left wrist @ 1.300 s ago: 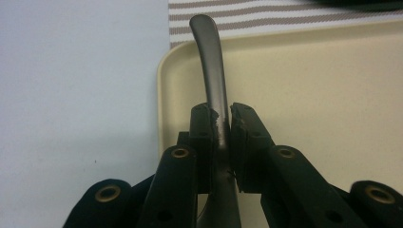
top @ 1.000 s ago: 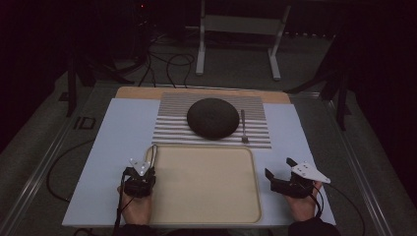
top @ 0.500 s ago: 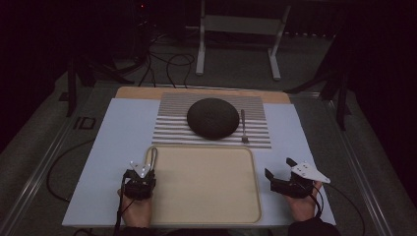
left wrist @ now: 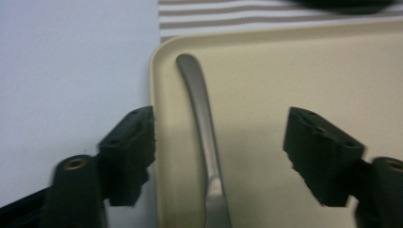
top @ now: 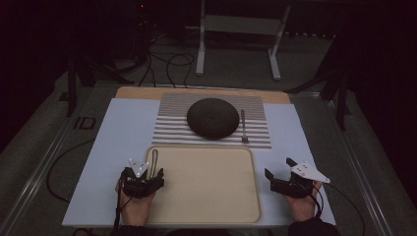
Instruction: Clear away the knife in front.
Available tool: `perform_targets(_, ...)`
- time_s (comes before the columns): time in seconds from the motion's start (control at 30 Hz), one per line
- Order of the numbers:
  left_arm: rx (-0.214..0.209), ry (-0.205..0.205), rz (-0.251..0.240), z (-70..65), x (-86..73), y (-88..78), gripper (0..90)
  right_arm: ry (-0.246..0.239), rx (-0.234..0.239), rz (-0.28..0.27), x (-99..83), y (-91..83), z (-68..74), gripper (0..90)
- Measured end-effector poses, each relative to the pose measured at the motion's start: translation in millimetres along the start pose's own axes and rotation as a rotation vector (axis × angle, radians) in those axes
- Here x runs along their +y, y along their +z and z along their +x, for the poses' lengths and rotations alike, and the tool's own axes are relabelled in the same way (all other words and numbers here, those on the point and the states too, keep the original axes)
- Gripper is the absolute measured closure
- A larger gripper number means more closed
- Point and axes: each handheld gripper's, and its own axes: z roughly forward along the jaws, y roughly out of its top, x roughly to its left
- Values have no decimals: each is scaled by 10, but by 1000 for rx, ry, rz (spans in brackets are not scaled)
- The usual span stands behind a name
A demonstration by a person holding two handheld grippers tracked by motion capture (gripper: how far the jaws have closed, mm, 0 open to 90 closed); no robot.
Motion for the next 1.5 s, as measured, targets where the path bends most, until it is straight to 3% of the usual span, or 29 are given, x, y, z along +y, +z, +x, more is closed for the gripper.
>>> perform_targets(0.13, -48, 22, -25, 14, 86, -41, 155, -2, 0, 2, 0, 2, 1, 91)
perform_targets(0.3, -128, -7, -61, 60, 196, -111, 89, 0, 1, 3, 0, 3, 4, 91)
perform_targets(0.8, -129, 28, -114, 287, 465, -245, 8, -1, 2, 4, -1, 6, 2, 91)
perform_targets(0.83, -138, 40, -141, 360, 505, -279, 5, -1, 2, 2, 0, 4, 2, 91)
perform_targets(0.93, -149, 39, -156, 419, 524, -296, 4, 2, 2, 3, -1, 1, -1, 91)
perform_targets(0.97, -156, 63, -165, 478, 538, -320, 4, 4, 1, 2, -2, 1, -2, 91)
perform_targets(1.13, -188, 92, -204, 624, 541, -362, 3, -3, 2, 5, -3, 9, 5, 91)
perform_targets(1.27, -179, 116, -245, 731, 509, -371, 3, -5, -1, 6, -5, 11, 4, 91)
perform_targets(1.5, -161, 102, -290, 849, 394, -367, 2, 0, -1, 9, -5, 20, 5, 90)
